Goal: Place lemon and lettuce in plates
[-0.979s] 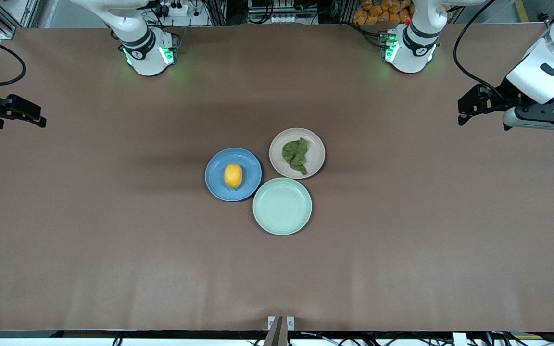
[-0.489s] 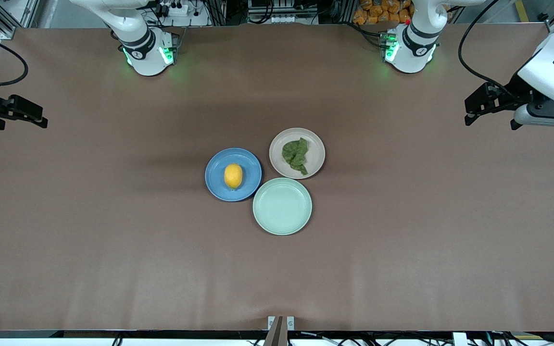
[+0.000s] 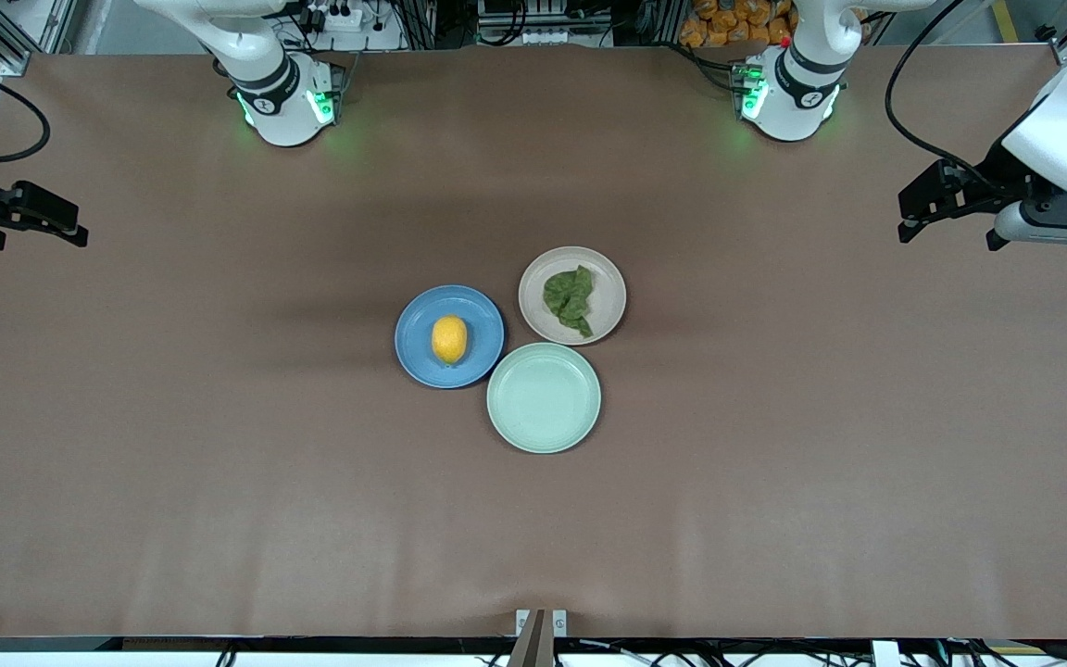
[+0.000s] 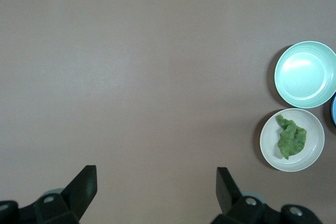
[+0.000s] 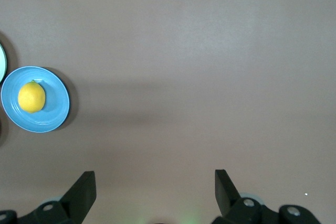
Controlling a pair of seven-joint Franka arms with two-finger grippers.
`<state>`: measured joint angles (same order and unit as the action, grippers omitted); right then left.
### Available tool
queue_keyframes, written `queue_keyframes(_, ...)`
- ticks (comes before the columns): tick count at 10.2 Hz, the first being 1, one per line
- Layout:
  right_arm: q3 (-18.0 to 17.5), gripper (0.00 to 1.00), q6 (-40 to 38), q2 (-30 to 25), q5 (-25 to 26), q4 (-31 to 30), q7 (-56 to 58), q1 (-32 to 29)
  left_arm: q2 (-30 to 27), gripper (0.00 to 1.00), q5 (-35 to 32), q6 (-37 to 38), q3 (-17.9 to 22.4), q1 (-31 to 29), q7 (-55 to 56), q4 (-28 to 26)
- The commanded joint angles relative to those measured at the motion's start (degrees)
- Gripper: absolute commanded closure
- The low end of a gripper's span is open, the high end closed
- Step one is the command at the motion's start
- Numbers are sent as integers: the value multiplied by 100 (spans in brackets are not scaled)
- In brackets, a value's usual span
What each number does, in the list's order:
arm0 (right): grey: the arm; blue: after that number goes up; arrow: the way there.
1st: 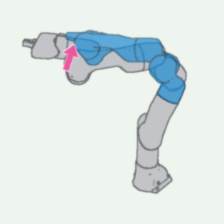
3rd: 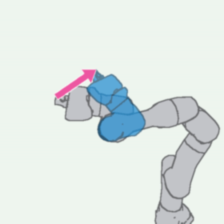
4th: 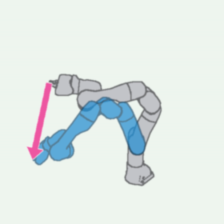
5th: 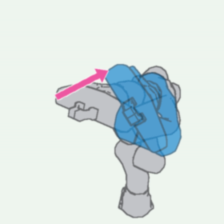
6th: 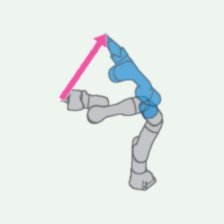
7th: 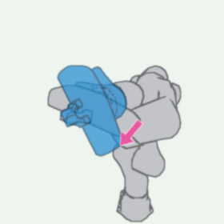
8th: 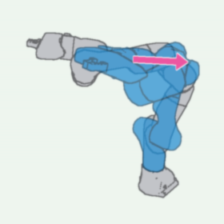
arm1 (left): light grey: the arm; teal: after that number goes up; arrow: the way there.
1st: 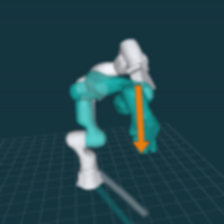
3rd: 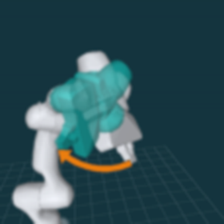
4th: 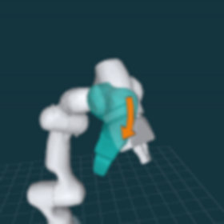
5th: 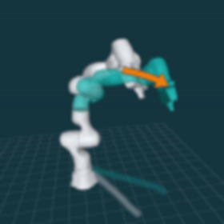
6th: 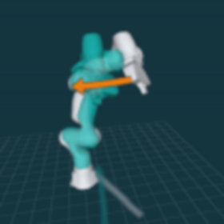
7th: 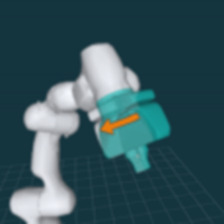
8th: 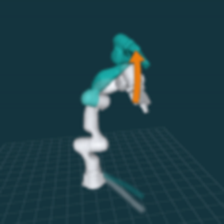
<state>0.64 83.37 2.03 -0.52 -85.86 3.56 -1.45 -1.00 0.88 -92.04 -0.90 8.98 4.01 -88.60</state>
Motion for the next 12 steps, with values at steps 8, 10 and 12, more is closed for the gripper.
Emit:
queue_keyframes(8,33,0,-58,166,-9,245,-48,57,12,0,8,55,11,-2,-119,80)
queue_keyframes(10,33,0,-58,166,-9,245,-40,40,12,0,8,55,11,-2,-119,80)
queue_keyframes(12,24,0,-58,166,-9,245,-48,48,12,0,8,55,11,-2,-119,80)
